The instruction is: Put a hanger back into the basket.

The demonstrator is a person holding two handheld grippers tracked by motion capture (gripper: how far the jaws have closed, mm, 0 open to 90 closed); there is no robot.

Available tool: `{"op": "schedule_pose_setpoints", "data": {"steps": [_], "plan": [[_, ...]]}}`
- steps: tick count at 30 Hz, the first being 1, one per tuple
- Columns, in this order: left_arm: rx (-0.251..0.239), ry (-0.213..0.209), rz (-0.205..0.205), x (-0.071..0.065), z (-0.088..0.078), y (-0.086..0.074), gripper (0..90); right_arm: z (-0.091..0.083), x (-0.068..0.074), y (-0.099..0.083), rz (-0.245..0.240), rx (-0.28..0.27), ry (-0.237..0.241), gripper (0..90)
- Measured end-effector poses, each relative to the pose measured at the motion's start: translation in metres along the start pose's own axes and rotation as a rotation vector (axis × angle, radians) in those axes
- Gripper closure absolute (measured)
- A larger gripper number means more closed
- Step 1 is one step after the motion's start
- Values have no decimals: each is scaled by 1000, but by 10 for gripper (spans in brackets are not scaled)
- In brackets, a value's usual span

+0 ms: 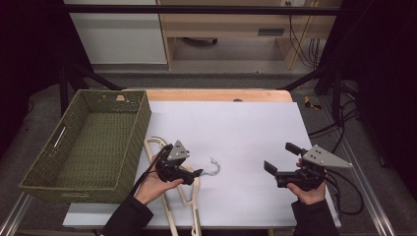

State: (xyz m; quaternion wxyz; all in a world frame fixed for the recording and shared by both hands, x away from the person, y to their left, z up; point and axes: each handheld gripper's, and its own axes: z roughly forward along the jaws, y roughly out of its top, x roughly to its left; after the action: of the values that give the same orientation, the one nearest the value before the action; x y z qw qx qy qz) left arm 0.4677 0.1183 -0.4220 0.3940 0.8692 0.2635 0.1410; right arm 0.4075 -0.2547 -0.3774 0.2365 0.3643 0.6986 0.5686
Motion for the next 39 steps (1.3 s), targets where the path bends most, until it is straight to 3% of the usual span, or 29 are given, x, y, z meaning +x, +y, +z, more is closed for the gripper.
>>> {"op": "schedule_pose_setpoints", "data": {"steps": [2,7,8,11,14,25,30,39], "plan": [[41,-21,7,0,12,0,261,0,0,0,-2,1,1,10],[90,-35,16,0,27,-2,312,1,0,0,-1,1,3,10],[99,-40,18,1,30,-2,368,1,0,0,0,2,4,10],[112,-45,14,1,36,-4,418,1,0,0,-3,3,4,10],[127,-54,15,2,41,-6,544,1,0,0,0,2,6,11],[172,-81,6,1,50,-8,778,1,0,-1,1,7,7,13],[175,-88,13,0,50,-8,856,2,0,-1,-1,6,12,16],[175,-83,49,0,46,-7,881,6,3,-3,10,11,39,28]]}}
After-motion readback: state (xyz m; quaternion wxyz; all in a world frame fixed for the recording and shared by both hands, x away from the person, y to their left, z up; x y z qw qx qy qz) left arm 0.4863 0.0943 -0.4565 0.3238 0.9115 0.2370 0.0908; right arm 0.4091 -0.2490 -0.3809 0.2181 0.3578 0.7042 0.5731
